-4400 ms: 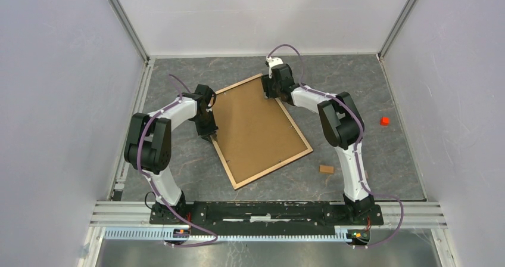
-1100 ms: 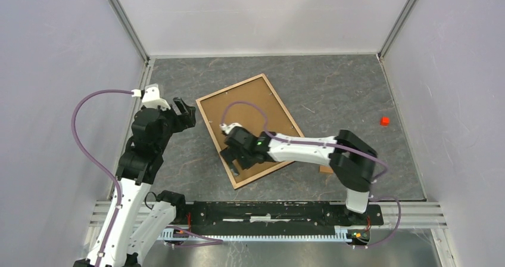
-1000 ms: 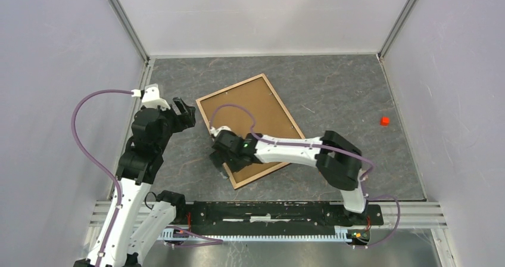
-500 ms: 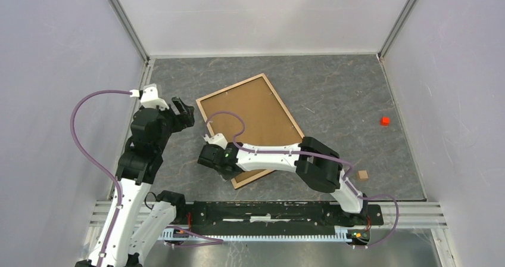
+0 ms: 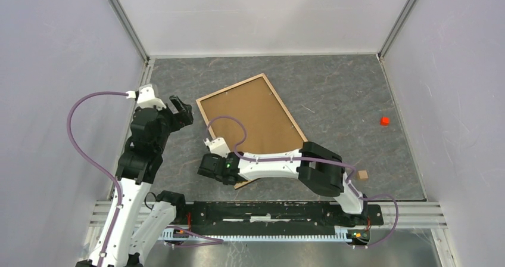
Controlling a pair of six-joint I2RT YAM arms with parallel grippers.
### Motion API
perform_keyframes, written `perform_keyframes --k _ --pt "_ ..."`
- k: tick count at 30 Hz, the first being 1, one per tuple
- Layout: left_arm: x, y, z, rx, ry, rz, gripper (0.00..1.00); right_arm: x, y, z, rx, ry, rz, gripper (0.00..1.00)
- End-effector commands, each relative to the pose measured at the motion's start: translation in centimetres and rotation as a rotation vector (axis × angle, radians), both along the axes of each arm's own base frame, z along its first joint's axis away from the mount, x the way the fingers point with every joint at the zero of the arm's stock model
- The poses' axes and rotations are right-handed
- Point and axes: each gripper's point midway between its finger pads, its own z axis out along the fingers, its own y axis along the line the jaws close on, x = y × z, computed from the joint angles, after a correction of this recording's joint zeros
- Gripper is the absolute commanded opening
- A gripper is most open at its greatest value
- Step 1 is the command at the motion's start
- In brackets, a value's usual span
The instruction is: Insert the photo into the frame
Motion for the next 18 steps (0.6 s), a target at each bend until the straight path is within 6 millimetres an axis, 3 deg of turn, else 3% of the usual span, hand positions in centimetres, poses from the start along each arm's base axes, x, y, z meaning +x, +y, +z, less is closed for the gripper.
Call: perform_keyframes --k 1,5,8,11,15,18 --pt "0.5 0.9 -0.7 -0.091 0.044 0.116 0.93 1.0 -1.8 0.5 -0.002 -0.052 -0.03 0.0" --pt "-0.2 -0.7 -4.7 -0.191 0.25 0.115 0.99 1.2 -1.6 3.6 0.115 -0.1 0.052 0.0" --pt "-1.5 -3.2 -8.6 -0.302 0.433 0.062 0.99 0.8 -1.9 4.9 0.22 -0.112 0.103 0.0" --pt "-2.3 -5.3 -11.7 -0.434 0.504 0.01 0.99 0.9 -2.5 6.1 0.285 -0.112 0.105 0.0" --pt "-2.3 -9.9 -14.5 -0.697 0.527 -0.155 0.97 1.0 -2.7 7.4 0.329 -0.11 0.114 0.0" --pt "-2.2 -13.1 -15.0 -0.896 0.492 -0.327 0.93 1.1 -3.0 8.2 0.346 -0.12 0.115 0.0"
